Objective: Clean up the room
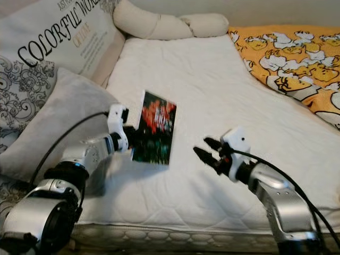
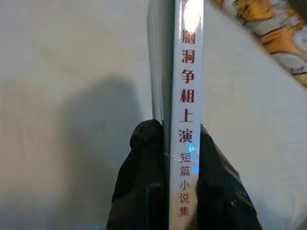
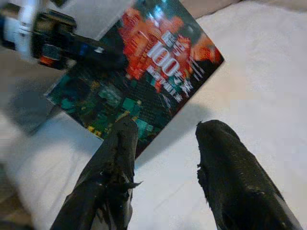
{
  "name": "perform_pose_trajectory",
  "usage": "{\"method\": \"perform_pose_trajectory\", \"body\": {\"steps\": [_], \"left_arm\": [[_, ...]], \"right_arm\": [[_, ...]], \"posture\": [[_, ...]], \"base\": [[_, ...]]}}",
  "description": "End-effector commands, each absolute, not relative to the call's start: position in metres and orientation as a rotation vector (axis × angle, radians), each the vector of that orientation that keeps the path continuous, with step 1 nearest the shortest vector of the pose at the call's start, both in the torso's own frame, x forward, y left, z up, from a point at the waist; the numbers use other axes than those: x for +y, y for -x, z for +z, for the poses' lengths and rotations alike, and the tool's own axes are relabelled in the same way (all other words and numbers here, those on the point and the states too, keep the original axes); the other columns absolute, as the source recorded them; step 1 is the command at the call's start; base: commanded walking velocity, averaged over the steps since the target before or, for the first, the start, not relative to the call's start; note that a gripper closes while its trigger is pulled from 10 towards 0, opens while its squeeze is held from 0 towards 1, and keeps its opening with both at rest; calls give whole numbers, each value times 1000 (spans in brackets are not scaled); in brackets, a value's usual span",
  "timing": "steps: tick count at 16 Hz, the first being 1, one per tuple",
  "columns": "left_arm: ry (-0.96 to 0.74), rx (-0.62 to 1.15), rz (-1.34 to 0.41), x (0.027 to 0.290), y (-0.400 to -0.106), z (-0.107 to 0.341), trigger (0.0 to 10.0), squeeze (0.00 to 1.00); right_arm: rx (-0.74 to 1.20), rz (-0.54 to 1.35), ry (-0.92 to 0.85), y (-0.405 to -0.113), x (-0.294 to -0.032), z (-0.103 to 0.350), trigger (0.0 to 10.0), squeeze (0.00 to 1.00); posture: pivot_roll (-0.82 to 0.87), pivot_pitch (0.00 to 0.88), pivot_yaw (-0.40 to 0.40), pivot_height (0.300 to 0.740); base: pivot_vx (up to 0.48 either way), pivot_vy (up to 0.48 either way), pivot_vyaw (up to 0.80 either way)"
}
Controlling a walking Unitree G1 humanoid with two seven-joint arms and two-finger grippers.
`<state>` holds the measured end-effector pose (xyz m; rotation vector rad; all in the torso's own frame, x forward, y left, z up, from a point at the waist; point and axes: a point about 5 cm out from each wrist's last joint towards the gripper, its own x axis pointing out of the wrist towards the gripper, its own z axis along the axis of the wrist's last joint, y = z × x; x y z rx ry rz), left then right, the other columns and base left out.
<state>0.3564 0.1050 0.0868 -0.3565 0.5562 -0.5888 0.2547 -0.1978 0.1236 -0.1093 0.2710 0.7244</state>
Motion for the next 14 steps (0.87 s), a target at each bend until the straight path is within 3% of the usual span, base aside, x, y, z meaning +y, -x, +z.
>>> {"method": "perform_pose_trajectory", "body": {"steps": [1, 7, 10, 11, 12, 13, 14], "left_arm": [[381, 552, -590, 102, -360, 91, 10000, 0], [451, 633, -586, 84, -350, 73, 10000, 0], [137, 607, -528, 95, -353, 66, 10000, 0], [128, 607, -510, 99, -354, 68, 10000, 0], [105, 610, -497, 102, -355, 68, 10000, 278], [78, 611, -494, 104, -355, 68, 10000, 1000], [75, 613, -485, 106, -355, 67, 10000, 1000]], "right_arm": [[282, 771, 100, -250, -195, 127, 10000, 0], [377, 836, 96, -225, -192, 126, 10000, 0], [420, 837, 97, -215, -192, 125, 10000, 0], [426, 833, 97, -214, -192, 125, 10000, 0], [432, 829, 98, -214, -192, 124, 10000, 0], [436, 826, 103, -214, -192, 123, 10000, 0], [438, 823, 106, -214, -191, 123, 10000, 0]], "posture": [[-160, 0, 103, 740], [-218, 16, 125, 740], [-225, 27, 131, 740], [-224, 25, 131, 740], [-221, 19, 130, 740], [-221, 19, 130, 740], [-221, 13, 131, 740]], "base": [[0, 0, 0], [0, 0, 0], [0, 0, 0], [0, 0, 0], [0, 0, 0], [0, 0, 0], [0, 0, 0]]}}
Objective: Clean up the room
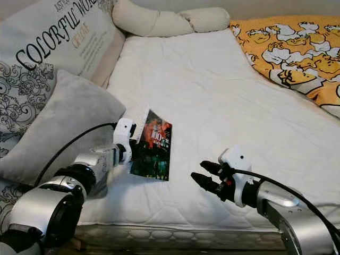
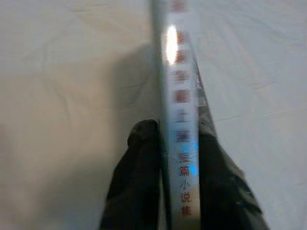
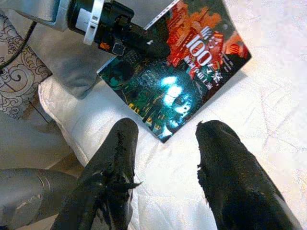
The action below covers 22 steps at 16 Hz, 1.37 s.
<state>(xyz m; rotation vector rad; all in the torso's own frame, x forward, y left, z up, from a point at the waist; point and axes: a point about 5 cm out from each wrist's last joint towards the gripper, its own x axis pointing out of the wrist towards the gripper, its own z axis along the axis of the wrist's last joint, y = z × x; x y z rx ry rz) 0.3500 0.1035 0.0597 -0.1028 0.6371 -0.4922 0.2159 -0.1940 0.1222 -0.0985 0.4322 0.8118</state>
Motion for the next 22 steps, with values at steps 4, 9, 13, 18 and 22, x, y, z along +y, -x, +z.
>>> {"method": "perform_pose_trajectory", "body": {"steps": [4, 9, 13, 18, 22], "left_arm": [[63, 609, -456, 110, -356, 66, 10000, 1000], [-39, 605, -433, 120, -358, 67, 10000, 1000], [-75, 605, -423, 127, -358, 67, 10000, 1000], [-125, 504, -479, 140, -365, 81, 10000, 1000], [-5, 344, -543, 134, -364, 93, 10000, 0]], "right_arm": [[439, 817, 109, -217, -189, 123, 10000, 0], [444, 807, 125, -219, -191, 122, 10000, 0], [446, 803, 129, -219, -192, 122, 10000, 0], [417, 699, 135, -228, -193, 118, 10000, 0], [366, 421, 112, -244, -180, 98, 10000, 0]], "posture": [[-220, 0, 125, 740], [-223, 0, 121, 740], [-224, 0, 122, 740], [-184, 0, 106, 740], [-111, 0, 90, 740]], "base": [[0, 0, 0], [0, 0, 0], [0, 0, 0], [0, 0, 0], [0, 0, 0]]}}
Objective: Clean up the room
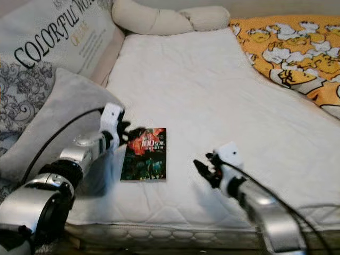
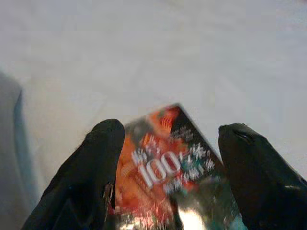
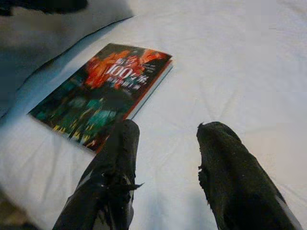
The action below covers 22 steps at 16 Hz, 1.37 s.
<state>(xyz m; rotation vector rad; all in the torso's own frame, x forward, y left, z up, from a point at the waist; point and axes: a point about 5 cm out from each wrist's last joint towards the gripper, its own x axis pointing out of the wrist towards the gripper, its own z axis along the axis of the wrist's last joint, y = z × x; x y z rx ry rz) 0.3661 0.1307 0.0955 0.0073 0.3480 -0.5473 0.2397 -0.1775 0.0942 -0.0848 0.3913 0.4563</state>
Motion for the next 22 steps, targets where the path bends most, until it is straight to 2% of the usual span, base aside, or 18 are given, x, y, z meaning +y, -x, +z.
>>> {"method": "perform_pose_trajectory", "body": {"steps": [1, 3, 5, 9, 11, 14, 15, 17, 22], "left_arm": [[-26, 278, -536, 136, -360, 95, 10000, 0], [-52, 134, -434, 148, -345, 106, 10000, 0], [-63, 80, -323, 163, -329, 112, 10000, 0], [-107, 35, -173, 182, -282, 118, 10000, 0], [-106, 57, -109, 189, -269, 116, 10000, 0], [-105, 79, -81, 191, -258, 120, 10000, 0], [-110, 107, -85, 191, -253, 117, 10000, 0], [-104, 117, -82, 190, -254, 118, 10000, 0], [-122, 133, -104, 187, -257, 120, 10000, 0]], "right_arm": [[336, 343, 109, -249, -177, 97, 10000, 0], [293, 245, 49, -254, -168, 97, 10000, 0], [272, 172, 70, -257, -164, 96, 10000, 0], [198, 148, 100, -260, -155, 100, 10000, 0], [200, 105, 56, -260, -154, 100, 10000, 0], [105, 35, 35, -263, -157, 107, 10000, 0], [149, 103, 11, -259, -152, 100, 10000, 0], [211, 101, 18, -256, -153, 92, 10000, 0], [227, 162, -30, -255, -147, 89, 10000, 0]], "posture": [[-100, 0, 87, 740], [-84, 0, 86, 740], [-81, 0, 83, 740], [-27, 0, 39, 740], [-10, 0, 22, 740], [-5, 0, 15, 740], [-4, 0, 14, 740], [-5, 0, 13, 740], [-8, 0, 17, 740]], "base": [[0, 0, 0], [0, 0, 0], [0, 0, 0], [0, 0, 0], [0, -127, 0], [0, -301, 0], [0, -349, 0], [0, -351, 0], [0, -350, 0]]}}
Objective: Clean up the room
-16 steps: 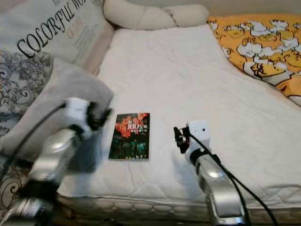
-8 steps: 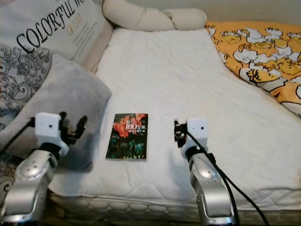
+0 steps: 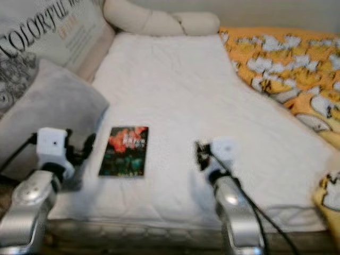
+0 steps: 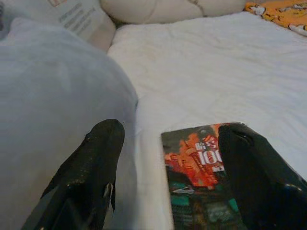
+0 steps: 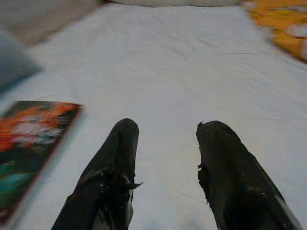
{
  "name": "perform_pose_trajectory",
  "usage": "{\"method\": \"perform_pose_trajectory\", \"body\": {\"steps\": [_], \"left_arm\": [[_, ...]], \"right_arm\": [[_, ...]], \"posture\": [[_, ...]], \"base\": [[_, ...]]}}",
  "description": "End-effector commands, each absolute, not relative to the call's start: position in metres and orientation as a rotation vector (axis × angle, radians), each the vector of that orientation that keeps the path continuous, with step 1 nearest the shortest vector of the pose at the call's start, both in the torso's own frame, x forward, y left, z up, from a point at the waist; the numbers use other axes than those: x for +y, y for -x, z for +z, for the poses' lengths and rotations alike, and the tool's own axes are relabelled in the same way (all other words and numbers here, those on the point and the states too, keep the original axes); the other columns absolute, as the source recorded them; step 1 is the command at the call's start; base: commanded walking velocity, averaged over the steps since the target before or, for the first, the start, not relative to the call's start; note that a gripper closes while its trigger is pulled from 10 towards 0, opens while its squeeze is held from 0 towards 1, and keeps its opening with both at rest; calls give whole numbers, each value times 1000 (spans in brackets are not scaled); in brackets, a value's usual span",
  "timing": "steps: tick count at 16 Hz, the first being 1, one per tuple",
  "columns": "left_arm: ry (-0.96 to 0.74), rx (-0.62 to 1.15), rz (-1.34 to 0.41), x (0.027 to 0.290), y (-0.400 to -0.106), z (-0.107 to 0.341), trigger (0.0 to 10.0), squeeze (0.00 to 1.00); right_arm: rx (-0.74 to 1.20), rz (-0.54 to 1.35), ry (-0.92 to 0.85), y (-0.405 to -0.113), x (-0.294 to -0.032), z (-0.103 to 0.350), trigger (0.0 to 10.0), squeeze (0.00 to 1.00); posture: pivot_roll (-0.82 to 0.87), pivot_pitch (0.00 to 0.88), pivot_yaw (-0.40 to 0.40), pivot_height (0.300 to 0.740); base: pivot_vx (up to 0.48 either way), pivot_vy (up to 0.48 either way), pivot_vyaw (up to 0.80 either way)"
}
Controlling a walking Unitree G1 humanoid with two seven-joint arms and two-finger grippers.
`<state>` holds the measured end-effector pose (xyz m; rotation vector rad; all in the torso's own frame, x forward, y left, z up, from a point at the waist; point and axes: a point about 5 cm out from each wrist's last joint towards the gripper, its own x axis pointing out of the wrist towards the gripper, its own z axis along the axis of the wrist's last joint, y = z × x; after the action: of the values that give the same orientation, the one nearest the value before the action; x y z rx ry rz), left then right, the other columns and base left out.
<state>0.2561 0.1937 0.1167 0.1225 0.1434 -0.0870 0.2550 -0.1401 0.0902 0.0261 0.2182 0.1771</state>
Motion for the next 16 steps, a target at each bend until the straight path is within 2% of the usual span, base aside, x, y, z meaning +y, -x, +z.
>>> {"method": "perform_pose_trajectory", "body": {"steps": [1, 16], "left_arm": [[-123, 137, -104, 187, -258, 120, 10000, 0], [-127, 174, -128, 182, -261, 115, 10000, 0]], "right_arm": [[241, 182, -35, -254, -144, 88, 10000, 0], [285, 133, 11, -255, -154, 81, 10000, 0]], "posture": [[-7, 0, 17, 740], [-8, 0, 17, 740]], "base": [[0, -352, 0], [0, -349, 0]]}}
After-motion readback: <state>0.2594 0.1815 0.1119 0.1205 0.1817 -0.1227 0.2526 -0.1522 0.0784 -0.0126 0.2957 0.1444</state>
